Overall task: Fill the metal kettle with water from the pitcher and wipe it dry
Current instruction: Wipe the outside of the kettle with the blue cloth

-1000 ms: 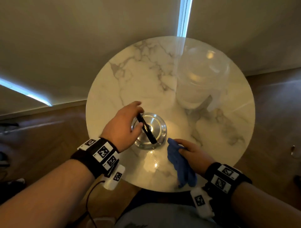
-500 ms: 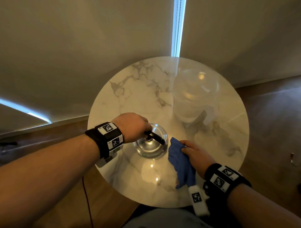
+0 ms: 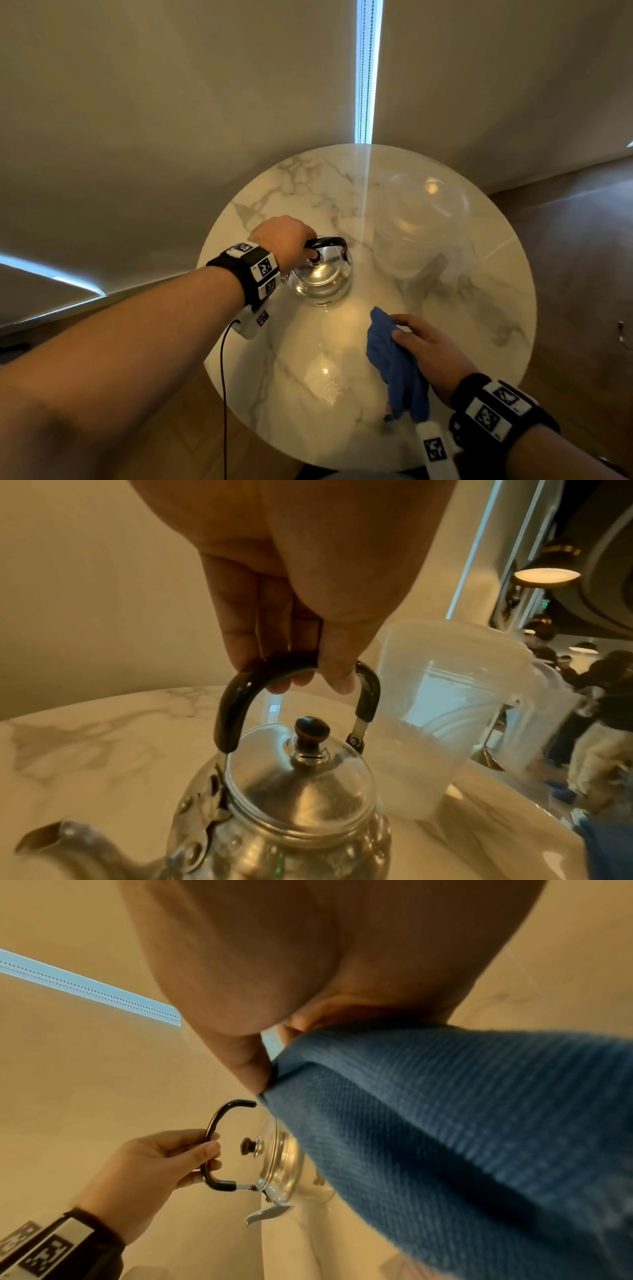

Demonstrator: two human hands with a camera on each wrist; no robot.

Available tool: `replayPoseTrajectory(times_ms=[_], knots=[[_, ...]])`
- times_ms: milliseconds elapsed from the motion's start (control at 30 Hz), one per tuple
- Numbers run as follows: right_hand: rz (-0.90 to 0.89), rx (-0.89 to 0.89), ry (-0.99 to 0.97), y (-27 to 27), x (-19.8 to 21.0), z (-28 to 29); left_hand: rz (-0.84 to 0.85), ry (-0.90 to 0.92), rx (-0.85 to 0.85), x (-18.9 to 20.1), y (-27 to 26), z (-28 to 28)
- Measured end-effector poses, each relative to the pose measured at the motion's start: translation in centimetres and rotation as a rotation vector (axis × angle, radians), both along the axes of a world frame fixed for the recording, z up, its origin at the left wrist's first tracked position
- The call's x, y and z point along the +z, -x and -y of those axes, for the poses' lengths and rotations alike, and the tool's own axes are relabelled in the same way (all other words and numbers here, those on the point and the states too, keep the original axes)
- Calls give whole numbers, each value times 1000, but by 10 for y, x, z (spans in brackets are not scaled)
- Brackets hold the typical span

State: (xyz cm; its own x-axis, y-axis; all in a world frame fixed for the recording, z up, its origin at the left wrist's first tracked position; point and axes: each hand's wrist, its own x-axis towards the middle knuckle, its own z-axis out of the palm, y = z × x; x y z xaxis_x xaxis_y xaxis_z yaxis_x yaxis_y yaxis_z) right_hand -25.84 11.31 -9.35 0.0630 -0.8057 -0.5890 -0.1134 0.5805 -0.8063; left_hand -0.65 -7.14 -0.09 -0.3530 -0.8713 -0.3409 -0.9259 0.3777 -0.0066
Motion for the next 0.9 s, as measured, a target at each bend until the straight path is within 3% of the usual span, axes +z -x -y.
replayPoseTrajectory(times_ms=[233, 300, 367, 400, 433, 533, 600, 733, 900], knots=[[-12, 0, 53, -17, -2, -1, -67, 16, 49, -1, -4, 4], [-26, 46, 58, -17, -2, -1, -230, 115, 80, -3, -7, -11], [-87, 95, 76, -16, 3, -2, -517, 214, 142, -10, -4, -40], [-94, 88, 95, -16, 7, -3, -642, 177, 174, -17, 2, -58], [-72, 55, 109, -15, 9, -5, -744, 59, 210, -25, 11, -77], [122, -125, 116, -5, 12, -13, -960, -532, 363, -45, 44, -117], [199, -207, 102, 11, 9, -20, -1061, -752, 428, -53, 65, -130], [131, -231, 116, 53, 7, -33, -1012, -606, 391, -60, 107, -139], [-128, -144, 135, 114, -17, -42, -887, -450, 342, -86, 170, -147]])
